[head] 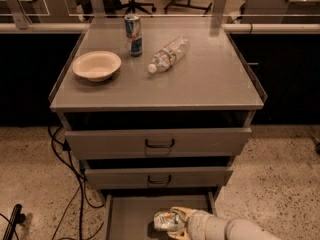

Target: Pick 7up can from bottom drawer and place on counter

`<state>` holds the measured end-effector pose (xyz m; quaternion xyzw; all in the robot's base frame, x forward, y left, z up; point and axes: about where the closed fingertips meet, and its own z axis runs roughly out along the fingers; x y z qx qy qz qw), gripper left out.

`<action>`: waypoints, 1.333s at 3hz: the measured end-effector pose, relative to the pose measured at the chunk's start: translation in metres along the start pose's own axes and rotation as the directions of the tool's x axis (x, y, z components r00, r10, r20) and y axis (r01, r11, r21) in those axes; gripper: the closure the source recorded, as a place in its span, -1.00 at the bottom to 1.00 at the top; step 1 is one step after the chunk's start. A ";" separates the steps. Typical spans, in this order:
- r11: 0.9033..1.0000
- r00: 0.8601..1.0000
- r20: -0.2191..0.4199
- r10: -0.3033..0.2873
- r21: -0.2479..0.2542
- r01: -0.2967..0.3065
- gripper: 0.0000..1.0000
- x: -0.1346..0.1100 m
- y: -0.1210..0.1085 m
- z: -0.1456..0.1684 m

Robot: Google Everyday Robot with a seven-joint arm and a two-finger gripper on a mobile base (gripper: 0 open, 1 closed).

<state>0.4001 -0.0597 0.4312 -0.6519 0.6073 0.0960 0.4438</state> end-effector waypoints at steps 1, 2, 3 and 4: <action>1.000 1.000 0.022 -0.016 0.005 0.016 1.00 -0.012 -0.012 -0.007; 0.998 0.997 0.050 -0.060 0.026 0.059 1.00 -0.039 -0.047 -0.033; 0.993 0.992 0.075 -0.103 0.061 0.099 1.00 -0.067 -0.088 -0.072; 0.988 0.986 0.106 -0.129 0.092 0.120 1.00 -0.094 -0.124 -0.115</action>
Offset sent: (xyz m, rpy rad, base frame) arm 0.0345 -0.0096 0.1384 0.0326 -0.1334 0.0801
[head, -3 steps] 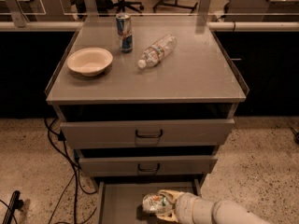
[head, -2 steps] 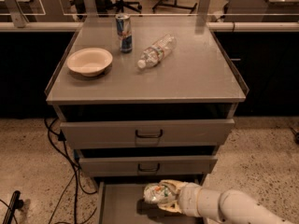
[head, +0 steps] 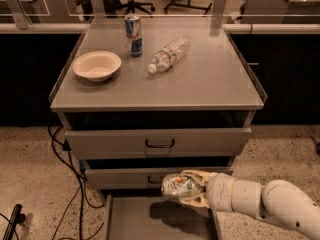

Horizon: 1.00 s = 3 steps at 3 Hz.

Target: Pick 7up can from bottom drawer and place on counter

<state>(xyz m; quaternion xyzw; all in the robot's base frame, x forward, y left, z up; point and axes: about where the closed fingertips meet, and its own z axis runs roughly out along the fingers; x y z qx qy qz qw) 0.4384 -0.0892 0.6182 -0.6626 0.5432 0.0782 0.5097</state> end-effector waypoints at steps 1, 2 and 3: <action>1.000 1.000 0.000 0.000 0.000 0.000 1.00 0.000 0.000 0.000; 0.999 0.999 0.016 -0.042 0.002 0.042 1.00 -0.021 -0.033 -0.014; 0.999 0.996 0.069 -0.049 0.017 0.048 1.00 -0.051 -0.088 -0.041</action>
Offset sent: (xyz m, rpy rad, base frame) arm 0.0321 -0.0065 0.1115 -0.0182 -0.0976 0.0712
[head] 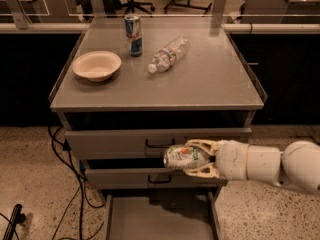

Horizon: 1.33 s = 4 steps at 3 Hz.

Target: Pick 7up can from bottom drawer and place on counter

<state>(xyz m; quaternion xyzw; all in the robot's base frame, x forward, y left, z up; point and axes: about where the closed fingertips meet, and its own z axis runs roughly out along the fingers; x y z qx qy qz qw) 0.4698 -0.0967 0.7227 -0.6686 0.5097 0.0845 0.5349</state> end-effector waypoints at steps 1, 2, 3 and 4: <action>1.000 0.997 0.072 0.014 0.016 -0.015 1.00 -0.033 -0.087 -0.038; 1.000 0.997 0.072 0.015 0.017 -0.016 1.00 -0.034 -0.092 -0.038; 0.999 0.997 0.073 0.021 0.023 -0.023 1.00 -0.046 -0.131 -0.042; 0.999 0.999 0.049 0.023 0.023 -0.024 1.00 -0.048 -0.199 -0.033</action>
Offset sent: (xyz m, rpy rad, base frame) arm 0.0485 -0.0311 0.1227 0.0930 0.0030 0.0256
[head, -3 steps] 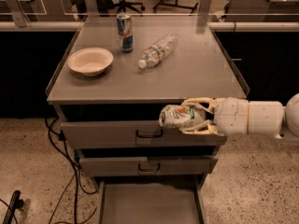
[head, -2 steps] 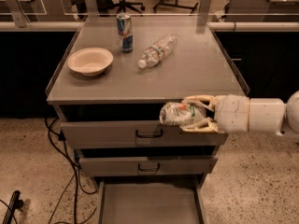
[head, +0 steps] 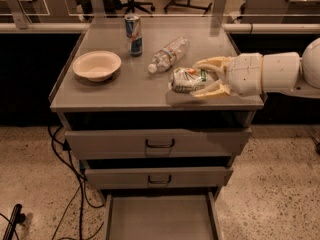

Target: Pick 7up can from bottom drawer and place on counter

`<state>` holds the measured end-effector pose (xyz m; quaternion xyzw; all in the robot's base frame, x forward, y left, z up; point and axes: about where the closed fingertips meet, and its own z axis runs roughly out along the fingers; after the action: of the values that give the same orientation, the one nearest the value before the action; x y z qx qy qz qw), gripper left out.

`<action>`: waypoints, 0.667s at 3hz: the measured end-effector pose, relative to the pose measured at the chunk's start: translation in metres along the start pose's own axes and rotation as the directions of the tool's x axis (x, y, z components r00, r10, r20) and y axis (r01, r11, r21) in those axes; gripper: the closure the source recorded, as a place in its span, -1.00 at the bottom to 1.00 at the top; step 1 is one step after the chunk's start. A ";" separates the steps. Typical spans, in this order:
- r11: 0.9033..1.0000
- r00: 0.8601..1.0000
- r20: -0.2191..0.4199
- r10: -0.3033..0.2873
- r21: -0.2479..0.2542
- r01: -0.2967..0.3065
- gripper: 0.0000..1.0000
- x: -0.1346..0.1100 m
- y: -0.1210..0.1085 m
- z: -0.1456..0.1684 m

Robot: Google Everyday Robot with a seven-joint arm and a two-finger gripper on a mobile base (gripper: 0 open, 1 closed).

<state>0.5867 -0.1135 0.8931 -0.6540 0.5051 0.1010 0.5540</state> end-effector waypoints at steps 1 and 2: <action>1.000 1.000 0.005 0.005 -0.005 -0.005 1.00 0.000 0.002 0.002; 0.999 1.000 0.006 0.026 -0.020 -0.026 1.00 0.007 -0.008 0.011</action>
Offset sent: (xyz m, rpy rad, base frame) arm 0.0374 0.0015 -0.0044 0.0108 0.0703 0.0017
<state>0.6009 -0.1096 0.8897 -0.6524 0.5110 0.1151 0.5477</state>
